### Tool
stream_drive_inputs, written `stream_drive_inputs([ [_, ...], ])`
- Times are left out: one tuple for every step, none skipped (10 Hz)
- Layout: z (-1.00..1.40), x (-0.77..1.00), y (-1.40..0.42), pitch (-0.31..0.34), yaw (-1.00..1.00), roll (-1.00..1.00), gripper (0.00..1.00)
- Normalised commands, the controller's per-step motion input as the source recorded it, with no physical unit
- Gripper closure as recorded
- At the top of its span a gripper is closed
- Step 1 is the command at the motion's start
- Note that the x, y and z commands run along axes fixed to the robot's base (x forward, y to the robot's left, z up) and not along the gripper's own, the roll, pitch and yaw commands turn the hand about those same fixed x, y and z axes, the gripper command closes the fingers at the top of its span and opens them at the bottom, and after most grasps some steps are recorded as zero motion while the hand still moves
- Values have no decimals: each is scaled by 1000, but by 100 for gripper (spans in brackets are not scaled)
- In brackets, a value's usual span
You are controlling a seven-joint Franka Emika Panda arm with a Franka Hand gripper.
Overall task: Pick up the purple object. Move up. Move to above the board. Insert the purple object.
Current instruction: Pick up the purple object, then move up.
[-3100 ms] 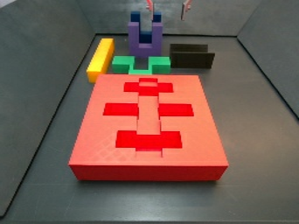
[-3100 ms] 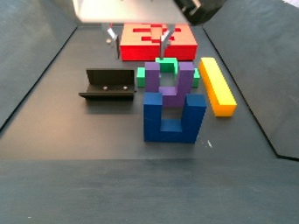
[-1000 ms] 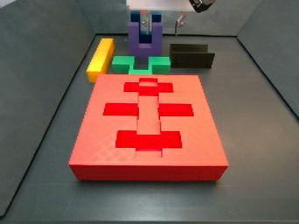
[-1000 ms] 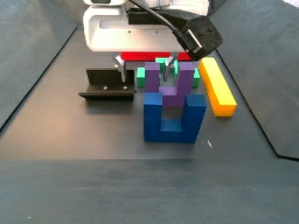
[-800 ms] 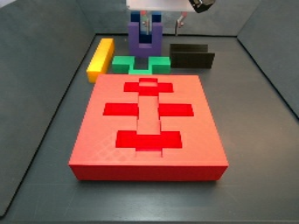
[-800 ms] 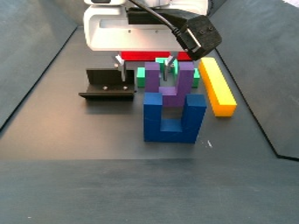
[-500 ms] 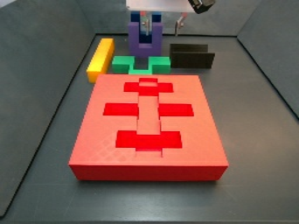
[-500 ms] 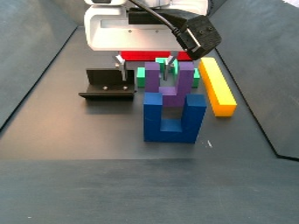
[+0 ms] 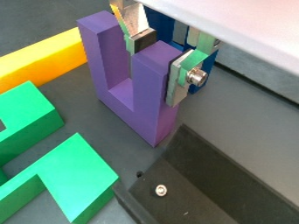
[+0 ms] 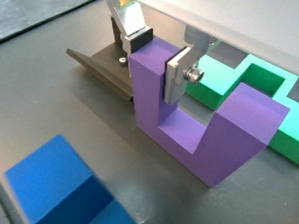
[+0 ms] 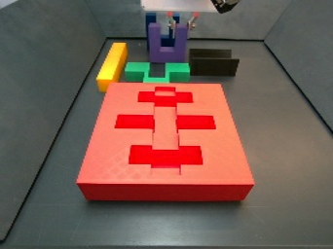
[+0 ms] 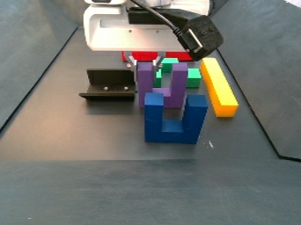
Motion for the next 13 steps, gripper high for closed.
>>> stream_drive_inputs([
  [0,0,0,0,0,0,100],
  [0,0,0,0,0,0,100],
  [0,0,0,0,0,0,100],
  [0,0,0,0,0,0,100],
  [0,0,0,0,0,0,100],
  [0,0,0,0,0,0,100],
  [0,0,0,0,0,0,100],
  [0,0,0,0,0,0,100],
  [0,0,0,0,0,0,100],
  [0,0,0,0,0,0,100],
  [0,0,0,0,0,0,100],
  [833,0,0,0,0,0,100],
  [787,-70,-5,29,-10,-5,100],
])
